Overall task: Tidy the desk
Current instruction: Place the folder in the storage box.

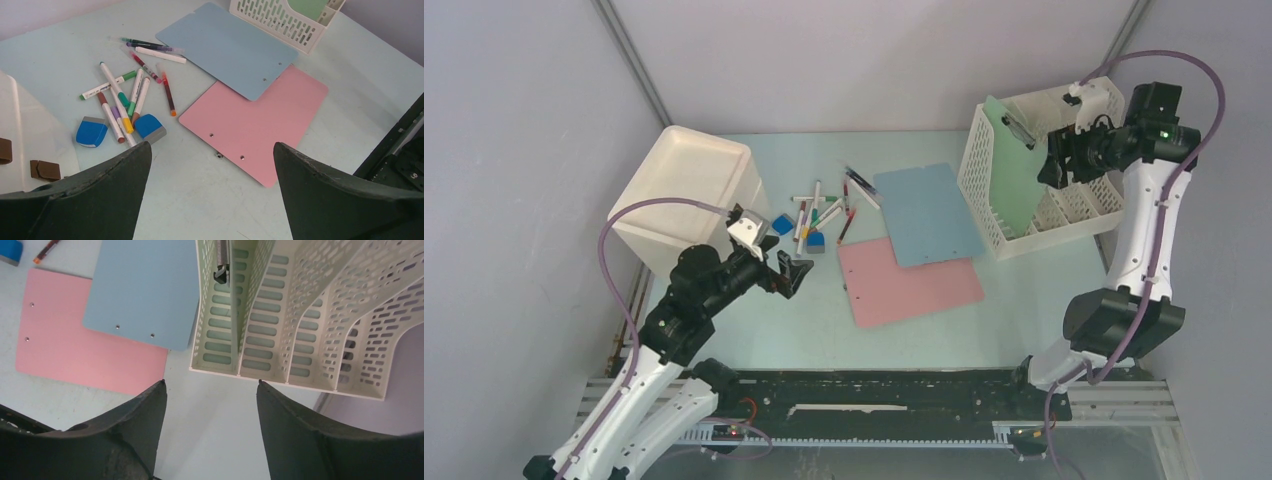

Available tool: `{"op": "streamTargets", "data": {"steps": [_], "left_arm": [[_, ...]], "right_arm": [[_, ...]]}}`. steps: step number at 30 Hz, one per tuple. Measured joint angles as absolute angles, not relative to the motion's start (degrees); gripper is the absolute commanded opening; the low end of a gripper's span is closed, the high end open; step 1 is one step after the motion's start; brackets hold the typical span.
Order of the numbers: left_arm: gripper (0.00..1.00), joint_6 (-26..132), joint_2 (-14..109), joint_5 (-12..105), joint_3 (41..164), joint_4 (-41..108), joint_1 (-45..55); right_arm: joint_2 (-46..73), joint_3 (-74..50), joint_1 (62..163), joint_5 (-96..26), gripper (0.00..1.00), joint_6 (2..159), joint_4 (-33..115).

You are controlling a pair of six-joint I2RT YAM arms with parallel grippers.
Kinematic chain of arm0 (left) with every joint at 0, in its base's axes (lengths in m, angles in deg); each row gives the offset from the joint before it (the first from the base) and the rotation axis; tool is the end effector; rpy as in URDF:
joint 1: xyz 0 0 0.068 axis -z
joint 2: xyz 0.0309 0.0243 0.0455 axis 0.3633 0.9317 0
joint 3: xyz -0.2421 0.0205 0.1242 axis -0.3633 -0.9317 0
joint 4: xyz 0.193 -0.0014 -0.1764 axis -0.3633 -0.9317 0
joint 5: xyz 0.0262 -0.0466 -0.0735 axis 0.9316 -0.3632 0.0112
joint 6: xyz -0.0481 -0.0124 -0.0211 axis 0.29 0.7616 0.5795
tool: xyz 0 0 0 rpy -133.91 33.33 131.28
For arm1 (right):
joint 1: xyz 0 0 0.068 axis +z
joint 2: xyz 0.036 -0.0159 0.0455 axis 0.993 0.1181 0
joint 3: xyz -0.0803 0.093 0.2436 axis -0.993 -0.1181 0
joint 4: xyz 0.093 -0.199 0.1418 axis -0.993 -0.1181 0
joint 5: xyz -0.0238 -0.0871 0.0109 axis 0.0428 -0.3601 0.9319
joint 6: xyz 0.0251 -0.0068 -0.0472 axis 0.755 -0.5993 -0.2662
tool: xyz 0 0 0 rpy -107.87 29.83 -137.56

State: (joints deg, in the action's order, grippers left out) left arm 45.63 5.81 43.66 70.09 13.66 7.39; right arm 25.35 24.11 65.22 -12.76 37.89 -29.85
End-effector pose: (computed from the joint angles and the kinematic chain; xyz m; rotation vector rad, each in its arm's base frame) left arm 0.1236 -0.0754 0.3250 0.5213 1.7262 -0.5793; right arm 0.2984 -0.0783 0.4315 -0.5703 2.2640 0.1965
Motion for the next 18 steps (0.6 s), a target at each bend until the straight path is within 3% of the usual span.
{"op": "streamTargets", "data": {"steps": [6,14,18], "left_arm": [[1.0,45.9,6.3,42.8,70.1,13.7,7.4],[1.0,49.6,9.9,39.8,70.1,14.8,7.4],[1.0,55.7,12.3,37.2,69.3,18.5,7.4]], "right_arm": [[15.1,17.3,63.3,-5.6,0.84,41.9,-24.1],[-10.4,-11.7,65.2,15.3,0.89,47.3,-10.4],[-11.2,-17.6,67.5,22.4,0.9,46.9,-8.9]]}}
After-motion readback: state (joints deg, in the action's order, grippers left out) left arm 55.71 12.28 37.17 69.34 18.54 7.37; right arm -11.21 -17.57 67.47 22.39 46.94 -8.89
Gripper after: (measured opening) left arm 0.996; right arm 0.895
